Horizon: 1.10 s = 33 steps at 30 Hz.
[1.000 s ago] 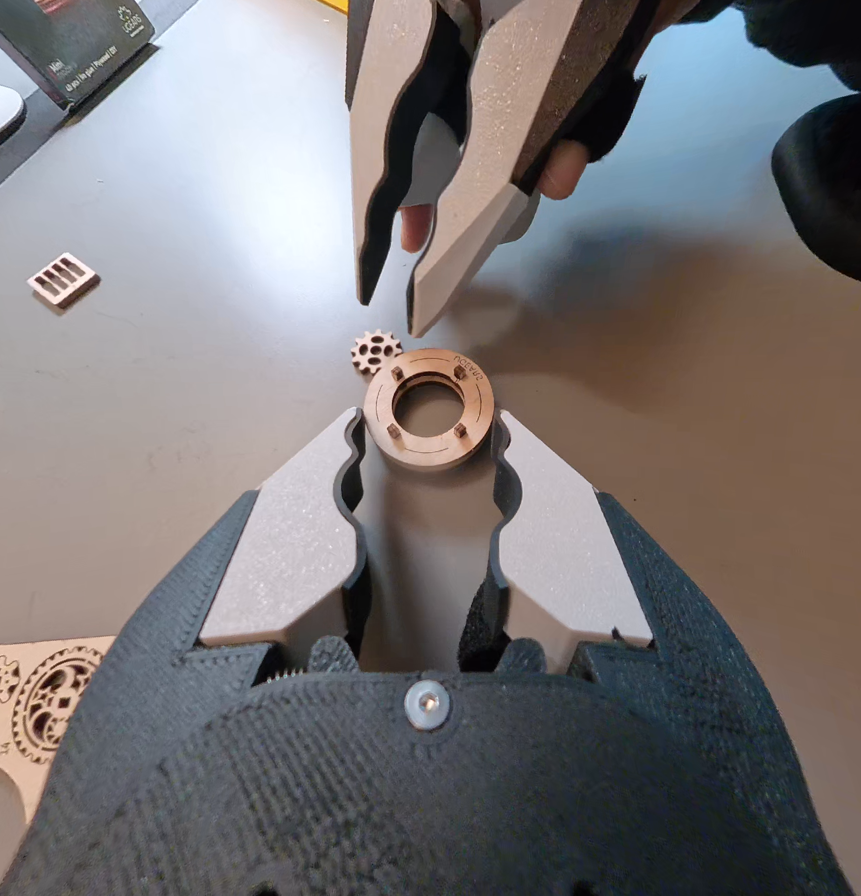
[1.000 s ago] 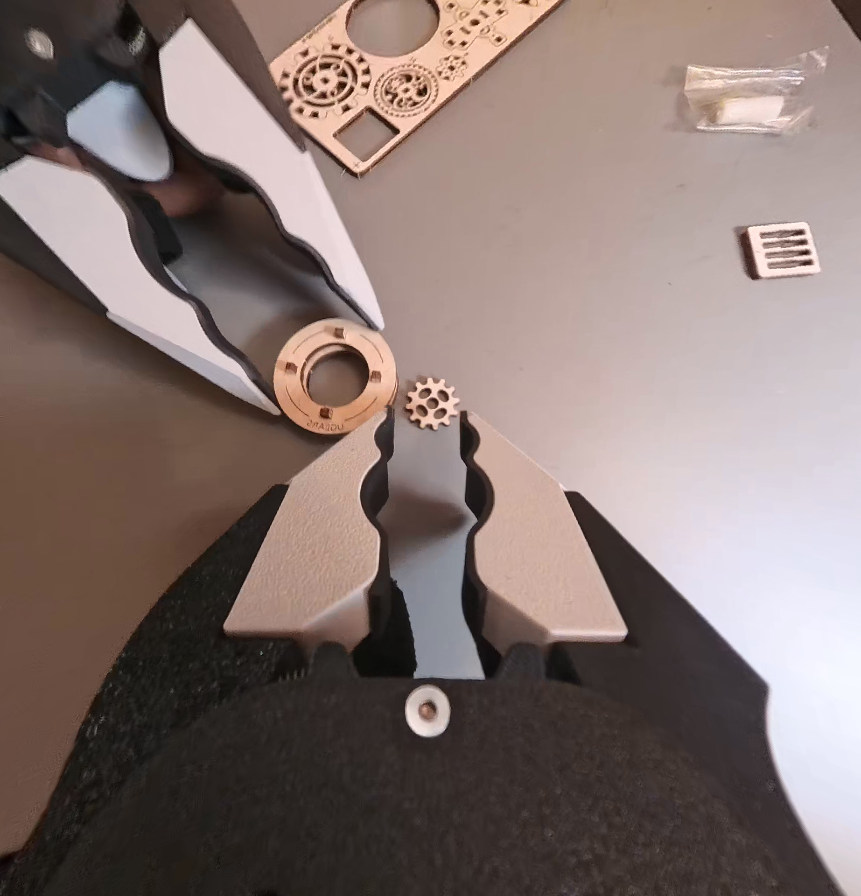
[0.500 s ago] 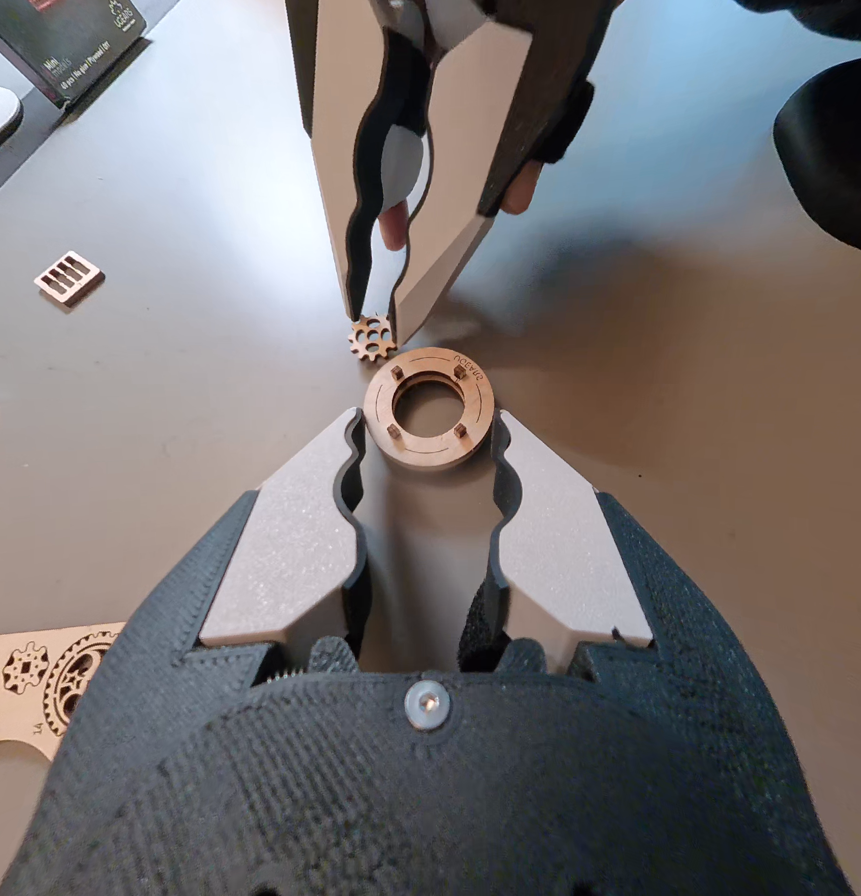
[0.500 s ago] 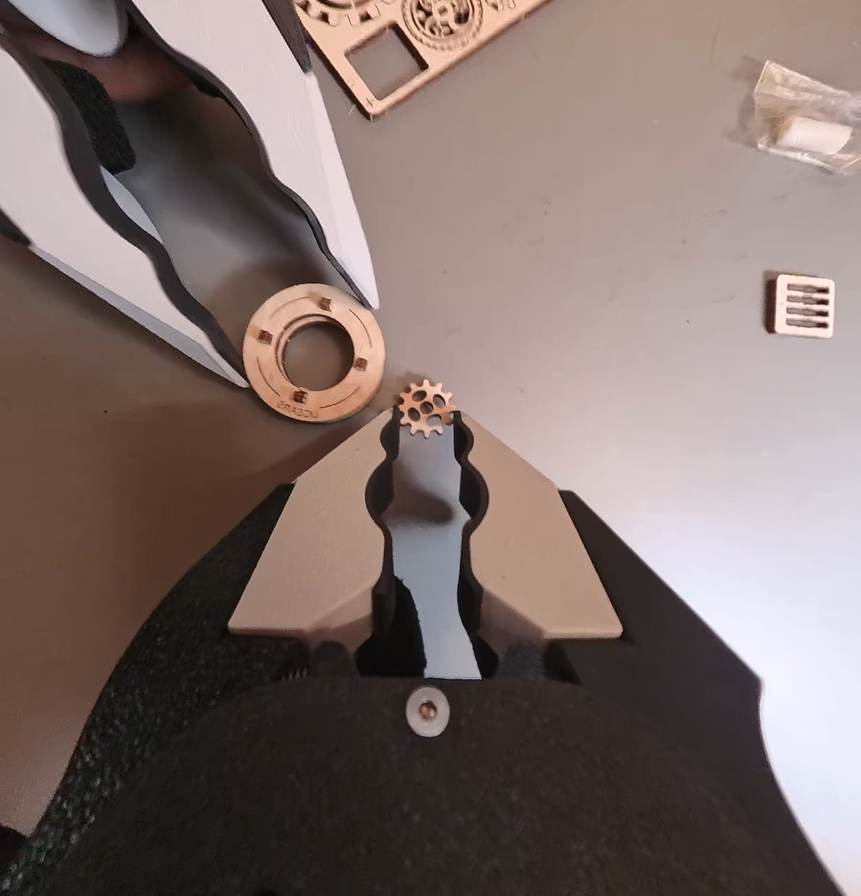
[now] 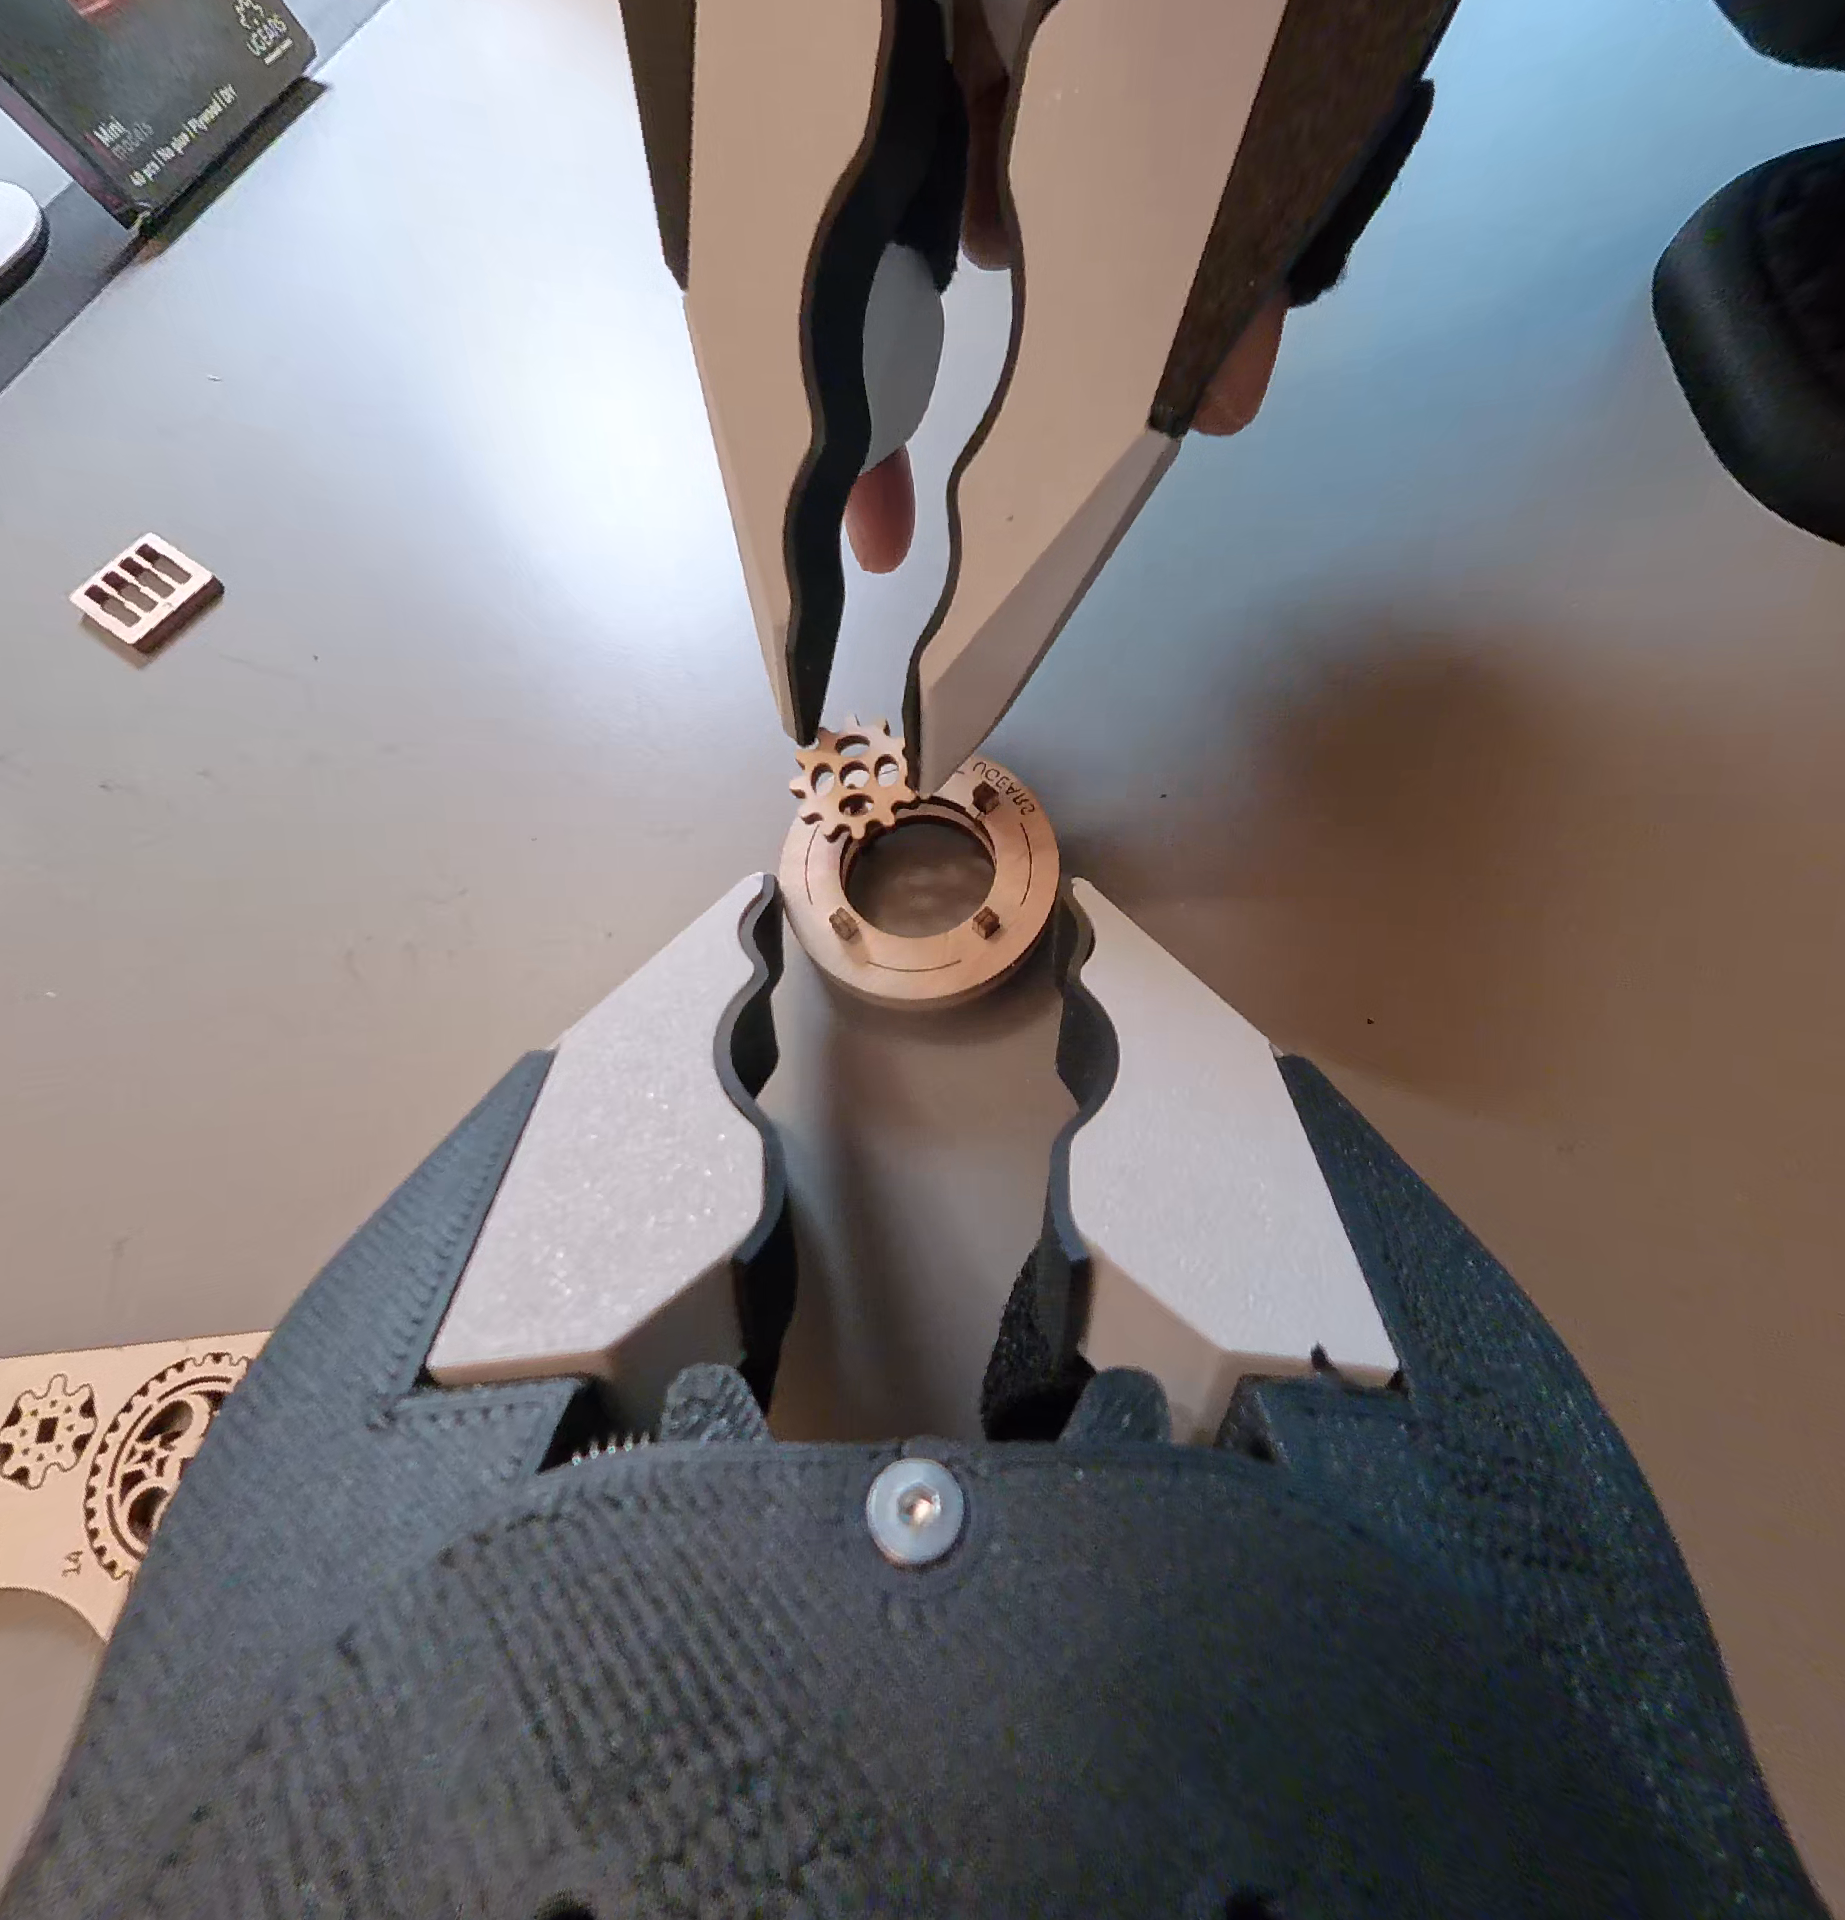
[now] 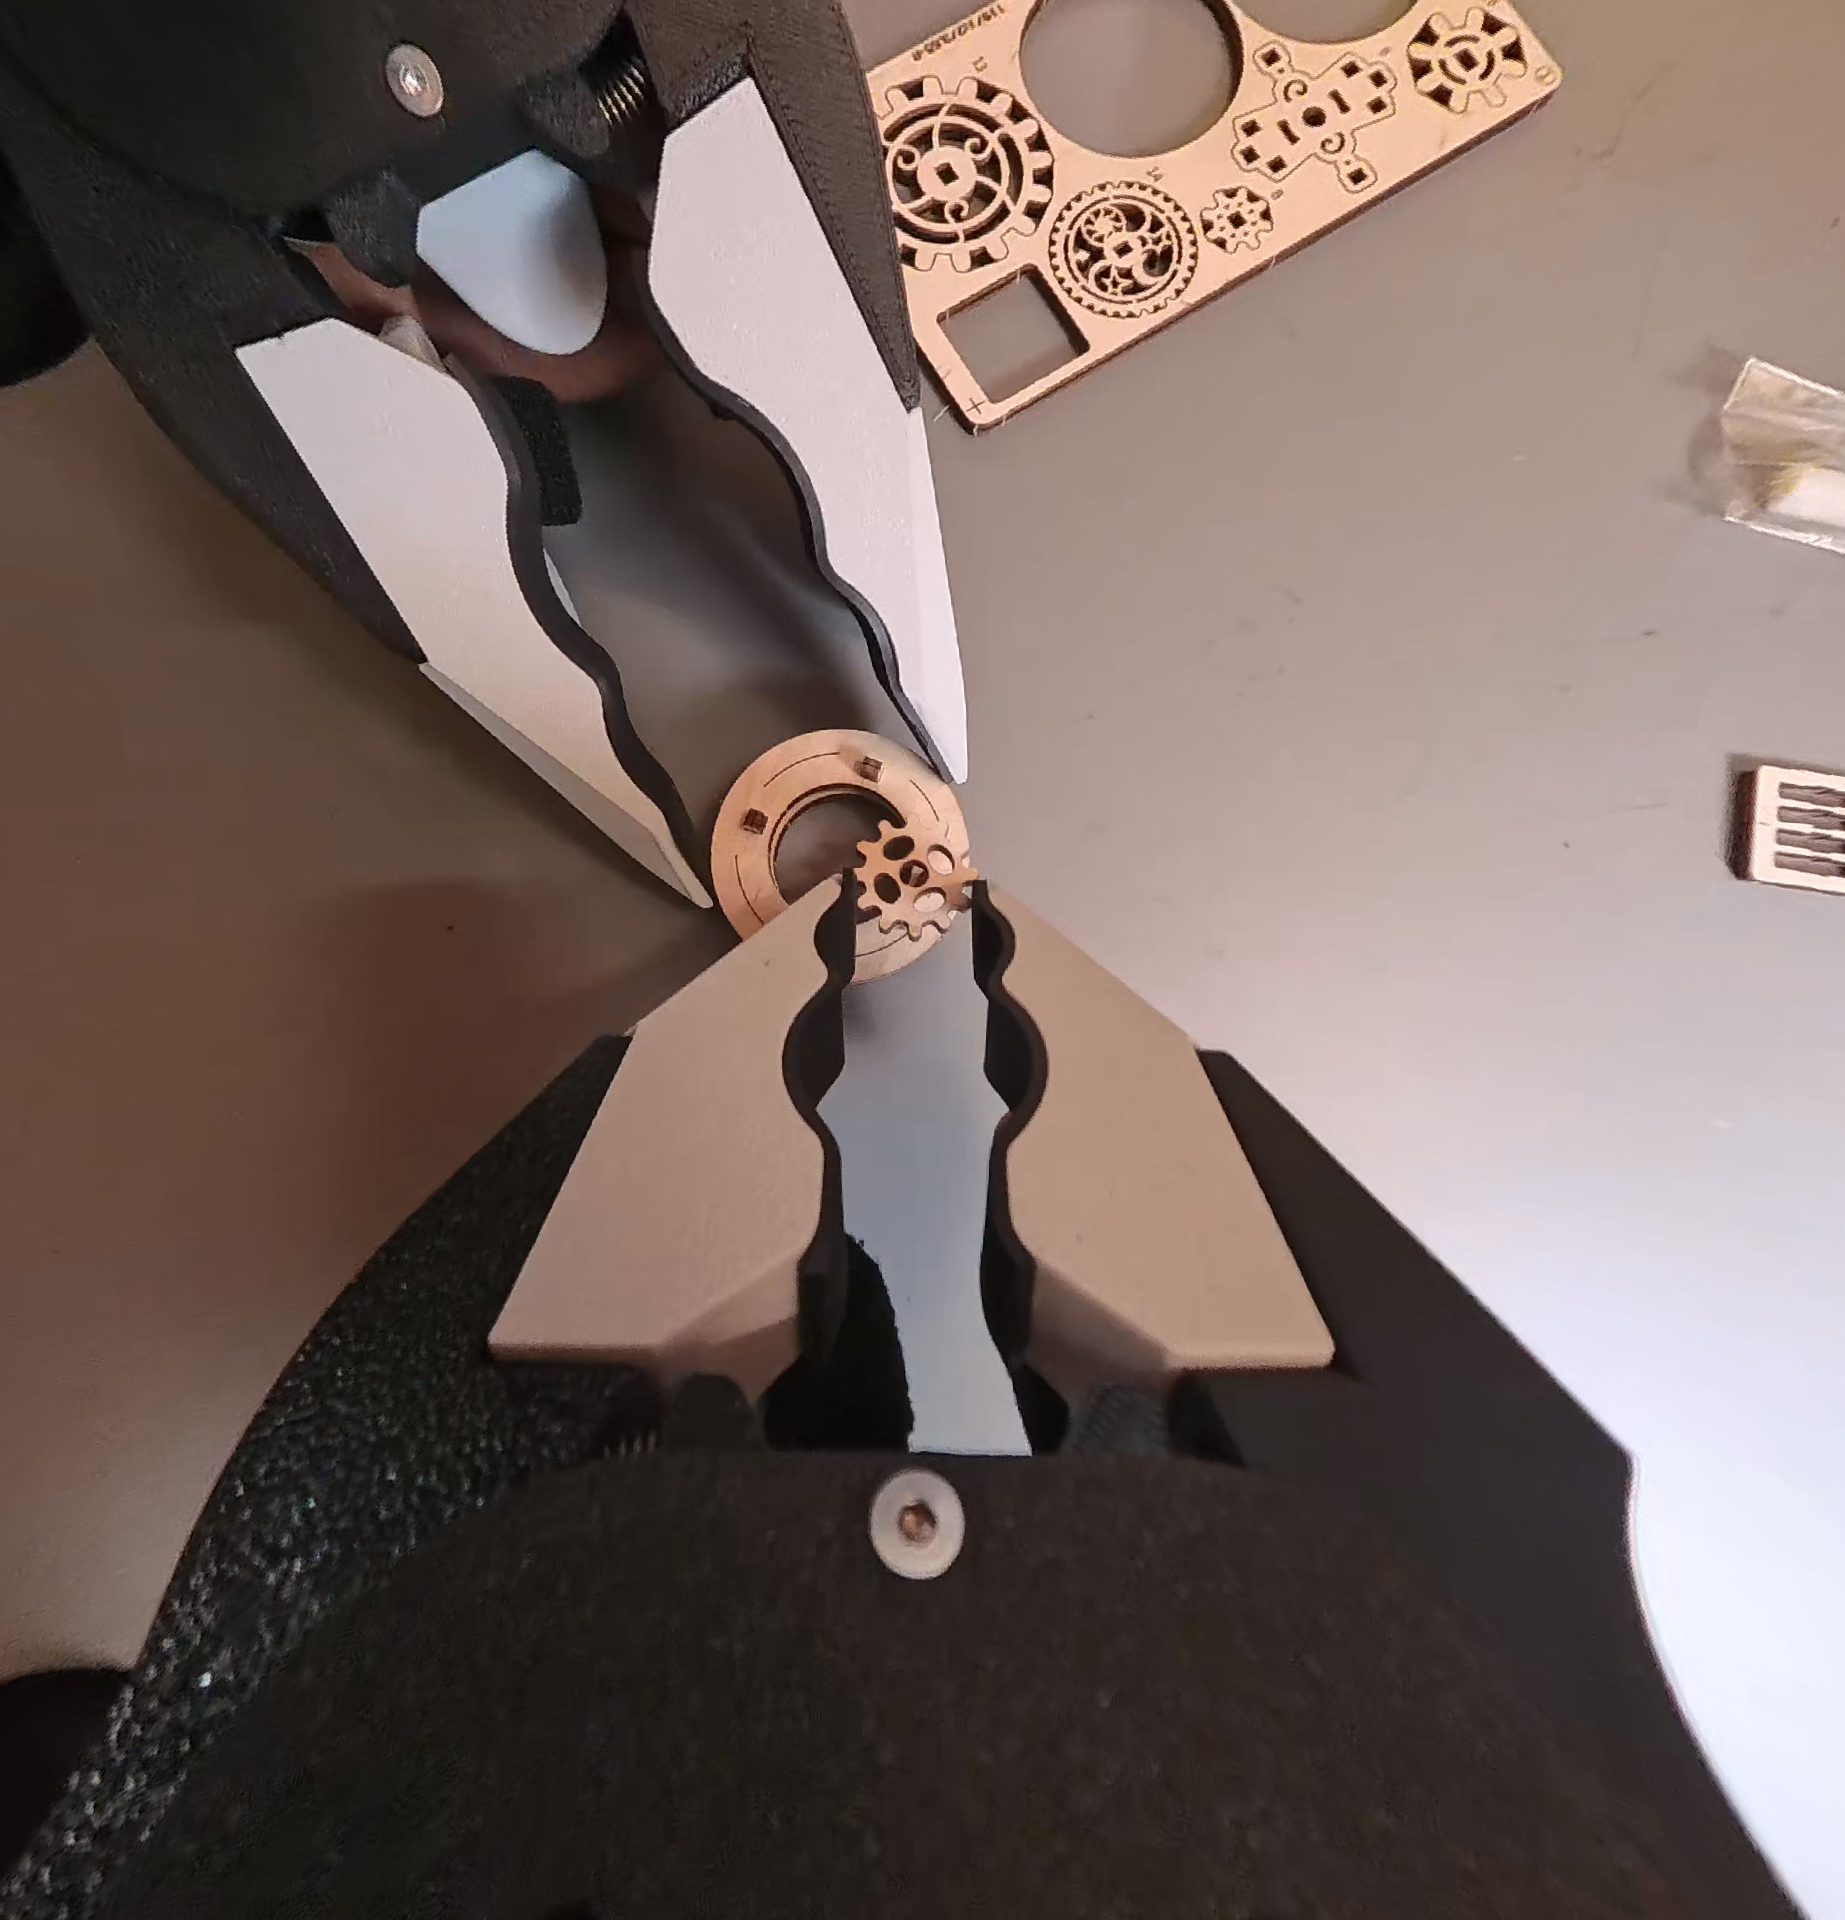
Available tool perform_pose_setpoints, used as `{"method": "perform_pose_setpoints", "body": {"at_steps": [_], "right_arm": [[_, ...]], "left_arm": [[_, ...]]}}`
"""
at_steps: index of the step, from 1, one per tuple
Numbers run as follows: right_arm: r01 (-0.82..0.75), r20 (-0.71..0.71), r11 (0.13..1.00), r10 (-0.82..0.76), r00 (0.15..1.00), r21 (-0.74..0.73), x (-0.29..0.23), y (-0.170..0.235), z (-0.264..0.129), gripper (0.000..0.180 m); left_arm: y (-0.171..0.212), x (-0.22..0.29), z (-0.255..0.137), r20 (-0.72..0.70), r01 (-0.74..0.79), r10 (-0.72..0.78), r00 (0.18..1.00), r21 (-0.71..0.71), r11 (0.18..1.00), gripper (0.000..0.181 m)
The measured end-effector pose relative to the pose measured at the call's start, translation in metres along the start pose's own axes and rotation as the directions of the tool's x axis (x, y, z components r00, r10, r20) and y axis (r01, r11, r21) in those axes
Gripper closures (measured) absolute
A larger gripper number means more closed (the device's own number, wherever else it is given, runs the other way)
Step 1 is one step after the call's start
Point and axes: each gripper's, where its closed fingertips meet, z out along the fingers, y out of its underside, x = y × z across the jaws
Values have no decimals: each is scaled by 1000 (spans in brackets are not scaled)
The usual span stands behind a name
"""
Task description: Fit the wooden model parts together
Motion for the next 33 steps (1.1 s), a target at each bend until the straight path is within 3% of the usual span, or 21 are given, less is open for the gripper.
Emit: {"method": "perform_pose_setpoints", "body": {"at_steps": [29, 33], "right_arm": [[0, -15, 998, -1, 1000, -56, 2, 6, 7, 160], [-12, -21, 1000, 11, 1000, -18, 2, 3, 0, 153]], "left_arm": [[0, 1, 0, -2, -3, 3, 1000, 1, 1000, 129], [0, 1, 0, -1, -4, 4, 1000, 1, 1000, 129]]}}
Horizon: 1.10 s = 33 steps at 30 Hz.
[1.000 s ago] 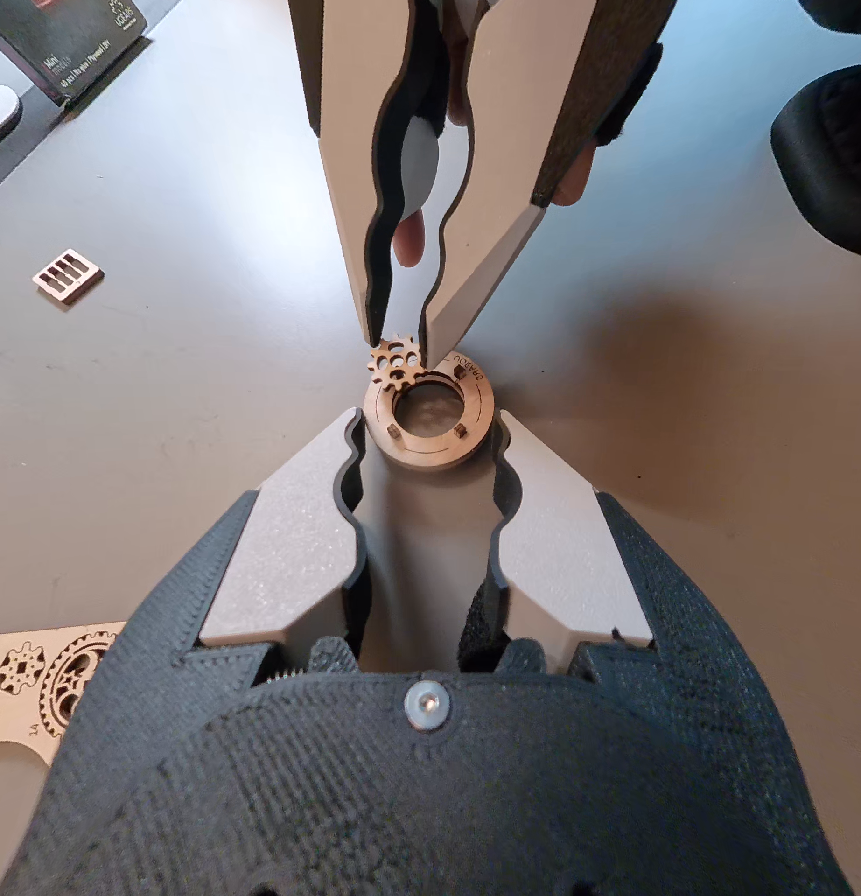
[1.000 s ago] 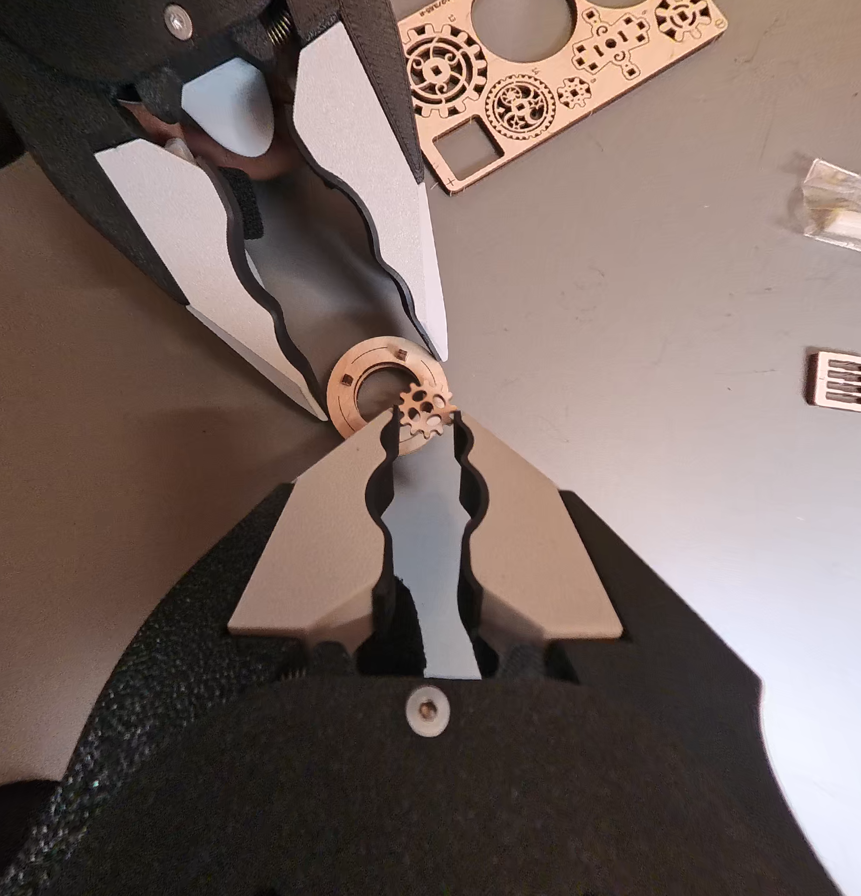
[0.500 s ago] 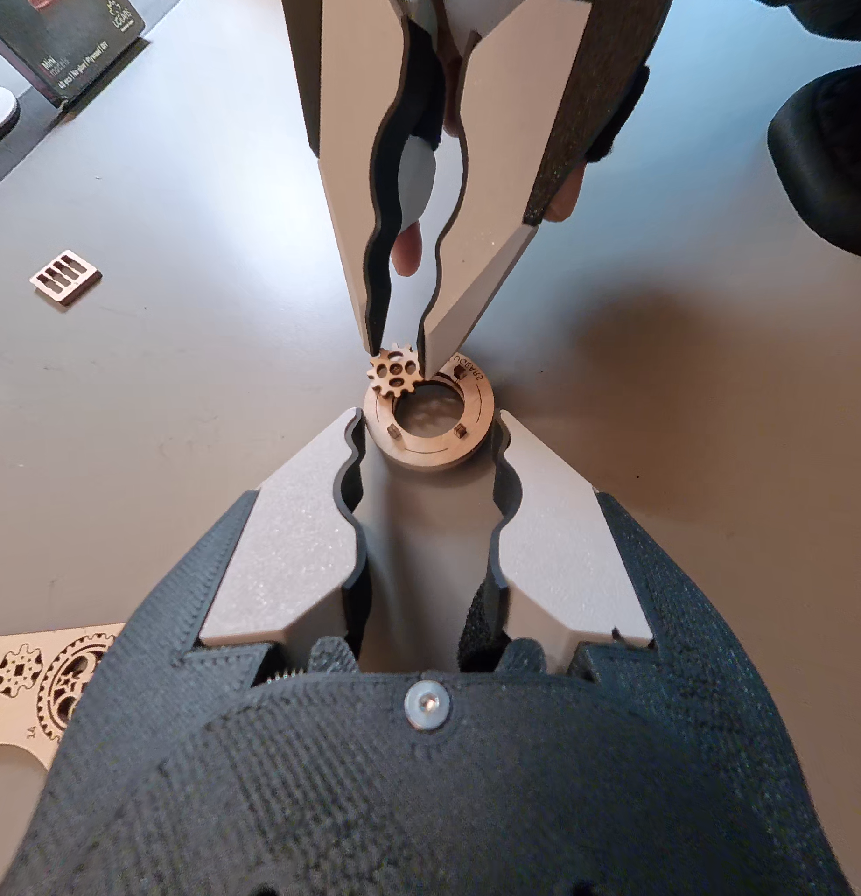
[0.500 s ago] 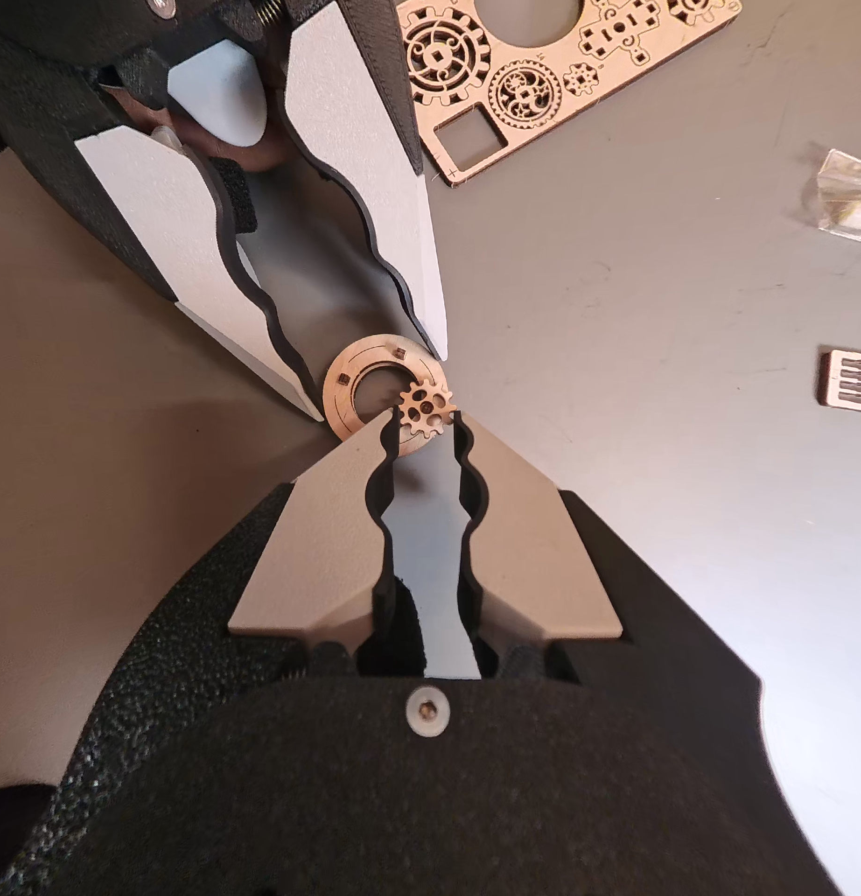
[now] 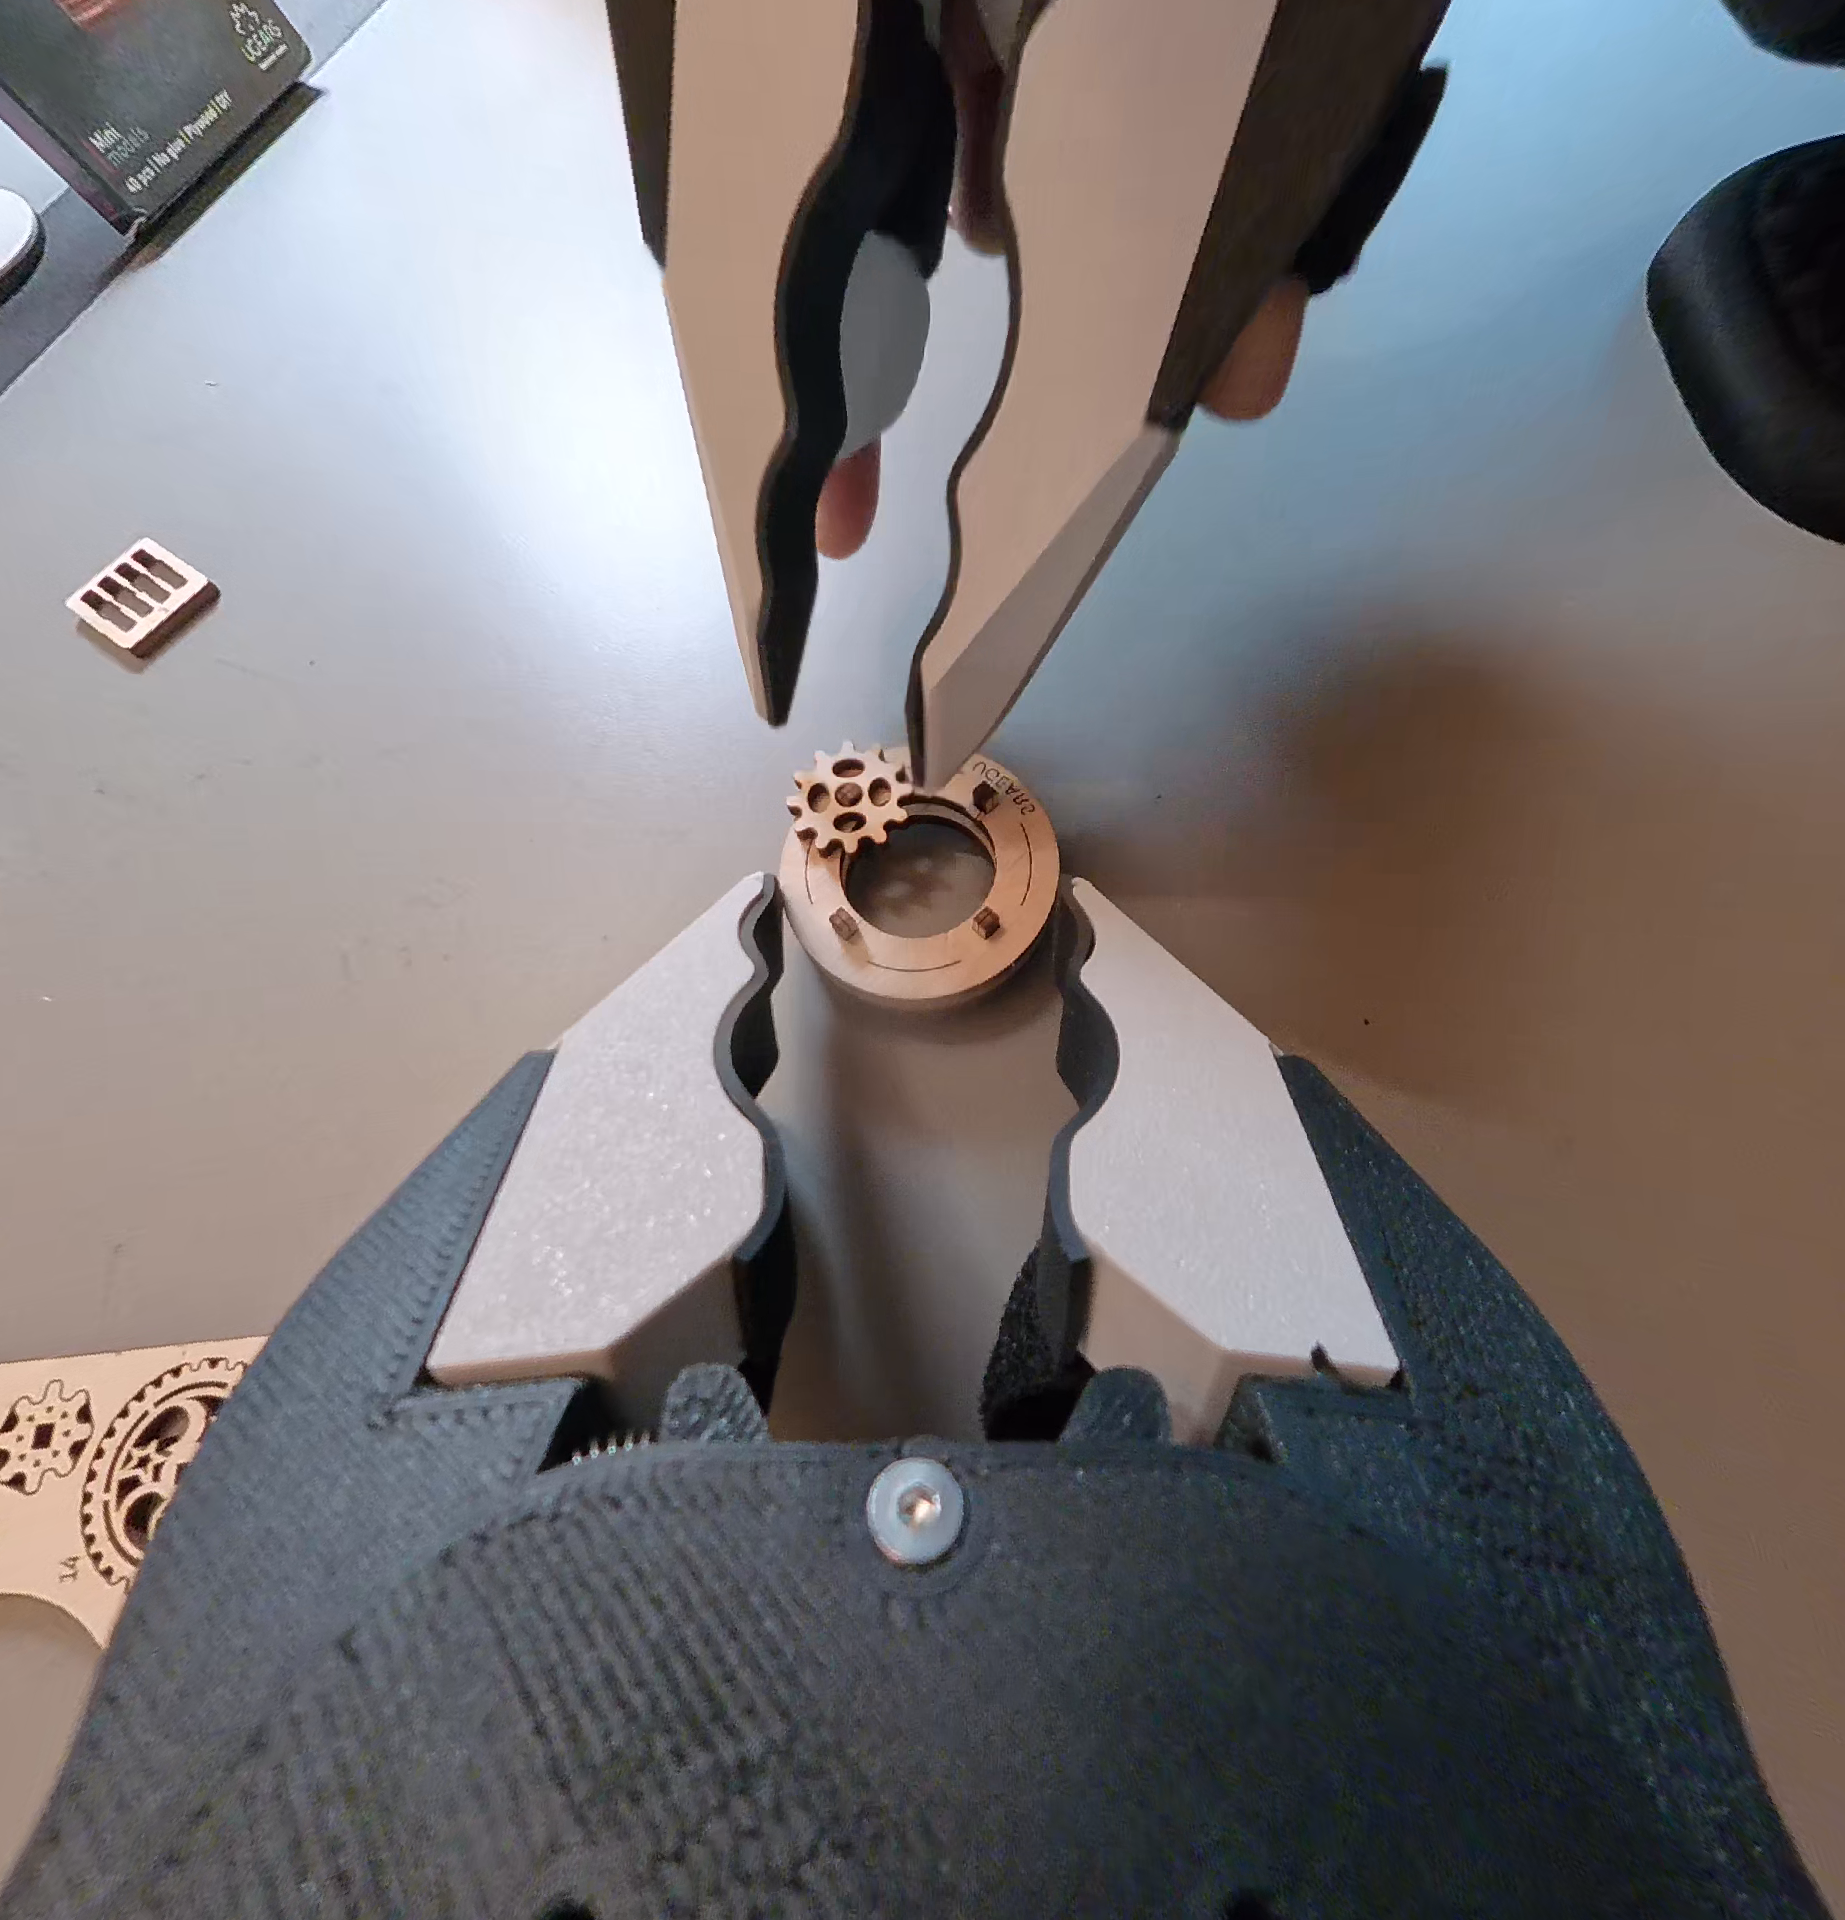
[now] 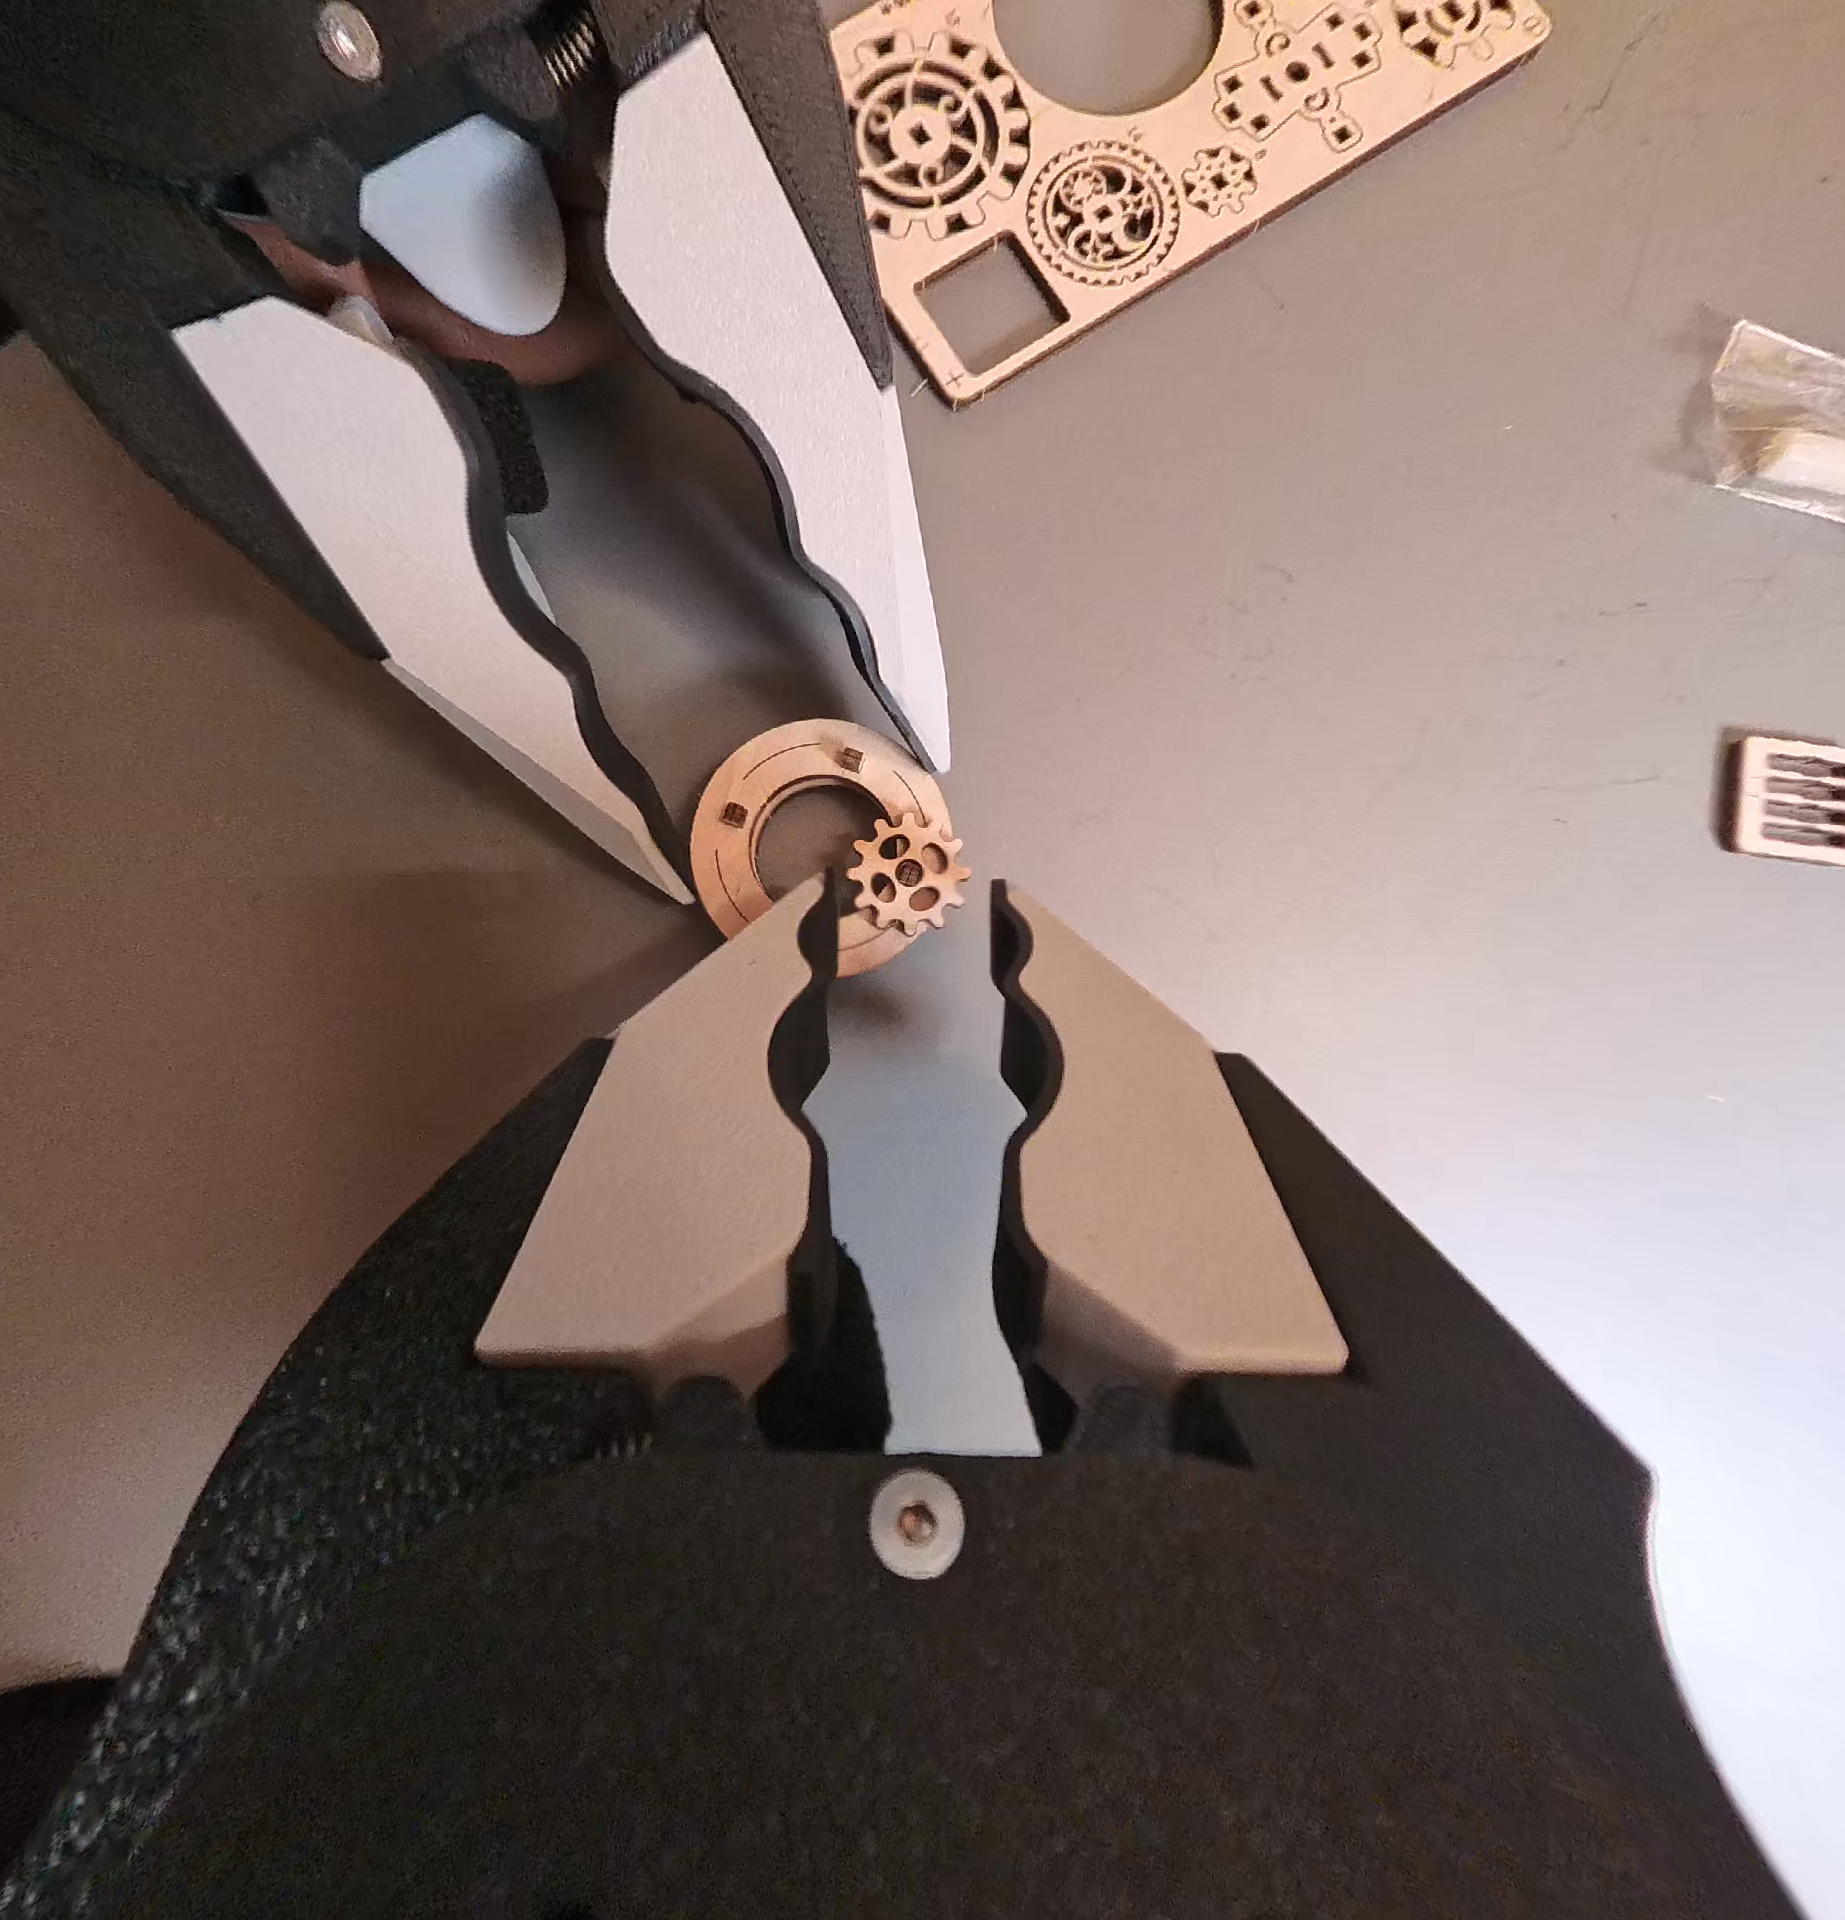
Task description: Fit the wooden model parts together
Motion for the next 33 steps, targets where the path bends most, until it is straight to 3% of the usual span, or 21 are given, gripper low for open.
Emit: {"method": "perform_pose_setpoints", "body": {"at_steps": [7, 13, 21, 29, 33], "right_arm": [[-64, -95, 993, 73, 993, 96, 13, 5, -39, 151], [-214, -211, 973, 227, 951, 86, 27, 58, -68, 153], [-328, -336, 941, 337, 879, 87, 46, 101, -71, 155], [-394, -367, 917, 385, 847, 52, 77, 109, -53, 150], [-408, -377, 912, 394, 838, 45, 83, 107, -51, 160]], "left_arm": [[-1, 1, 2, 5, -6, 6, 1000, 0, 1000, 129], [-6, 2, 8, 15, 8, -8, 1000, -3, 1000, 129], [-11, 0, 13, 58, 8, -9, 998, 9, 1000, 129], [-14, -6, 7, 72, 64, -67, 995, 40, 997, 127], [-16, -11, 1, 82, 90, -93, 992, 37, 995, 130]]}}
